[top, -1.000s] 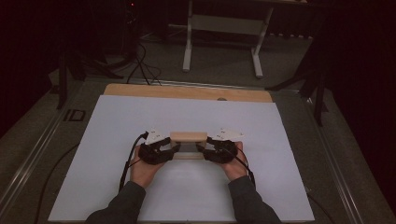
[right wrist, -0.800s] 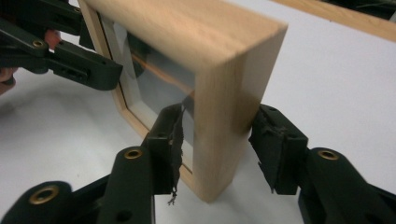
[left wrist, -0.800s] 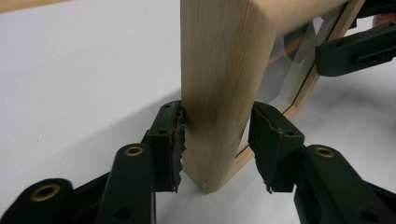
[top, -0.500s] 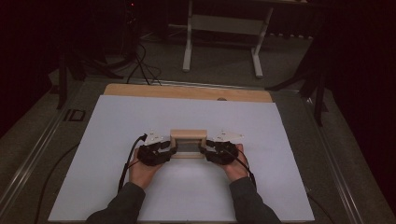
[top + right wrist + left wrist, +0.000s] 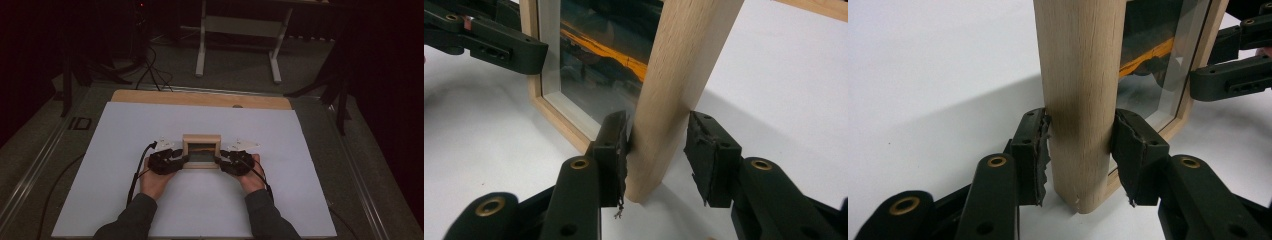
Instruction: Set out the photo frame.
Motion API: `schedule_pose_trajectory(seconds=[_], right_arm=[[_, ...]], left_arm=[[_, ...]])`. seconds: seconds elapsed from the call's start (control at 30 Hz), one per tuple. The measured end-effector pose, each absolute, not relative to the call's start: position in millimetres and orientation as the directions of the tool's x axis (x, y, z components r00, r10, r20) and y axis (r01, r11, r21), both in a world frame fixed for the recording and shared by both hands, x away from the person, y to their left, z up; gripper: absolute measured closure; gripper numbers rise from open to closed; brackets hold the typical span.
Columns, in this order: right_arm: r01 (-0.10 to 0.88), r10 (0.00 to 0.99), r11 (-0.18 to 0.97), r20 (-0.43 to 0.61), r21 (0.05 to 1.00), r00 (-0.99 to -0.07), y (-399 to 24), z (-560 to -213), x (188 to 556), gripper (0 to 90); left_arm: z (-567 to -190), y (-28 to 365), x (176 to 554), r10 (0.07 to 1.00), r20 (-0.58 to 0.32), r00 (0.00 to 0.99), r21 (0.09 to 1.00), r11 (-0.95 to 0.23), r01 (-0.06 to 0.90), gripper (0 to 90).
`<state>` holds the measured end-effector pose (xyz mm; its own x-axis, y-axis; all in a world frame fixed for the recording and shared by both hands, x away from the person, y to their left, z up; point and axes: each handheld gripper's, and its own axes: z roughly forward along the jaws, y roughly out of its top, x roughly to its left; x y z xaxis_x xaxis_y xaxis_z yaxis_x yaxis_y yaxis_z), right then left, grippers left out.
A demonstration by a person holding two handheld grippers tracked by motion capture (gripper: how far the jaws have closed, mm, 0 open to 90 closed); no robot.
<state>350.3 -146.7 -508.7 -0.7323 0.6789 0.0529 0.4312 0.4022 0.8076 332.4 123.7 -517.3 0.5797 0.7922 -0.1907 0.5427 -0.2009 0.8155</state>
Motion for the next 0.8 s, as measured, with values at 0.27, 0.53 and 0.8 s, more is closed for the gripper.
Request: schedule_pose_trajectory(seconds=[0.27, 0.53, 0.8], right_arm=[[0.438, 0.672, 0.403, 0.064, 0.804, -0.737, -145.9, -509.7, 350.8, 55.1], [0.437, 0.669, 0.39, 0.076, 0.811, -0.739, -150.0, -505.5, 349.4, 46.5], [0.429, 0.67, 0.382, 0.074, 0.819, -0.739, -156.1, -498.1, 344.7, 43.7]], left_arm=[[-519.2, 121.3, 335.4, 0.795, -0.205, 0.571, 0.811, -0.188, 0.553, 49.6], [-514.4, 127.9, 334.1, 0.805, -0.211, 0.554, 0.818, -0.165, 0.551, 42.8], [-502.6, 142.7, 325.1, 0.808, -0.208, 0.552, 0.827, -0.157, 0.54, 42.4]])
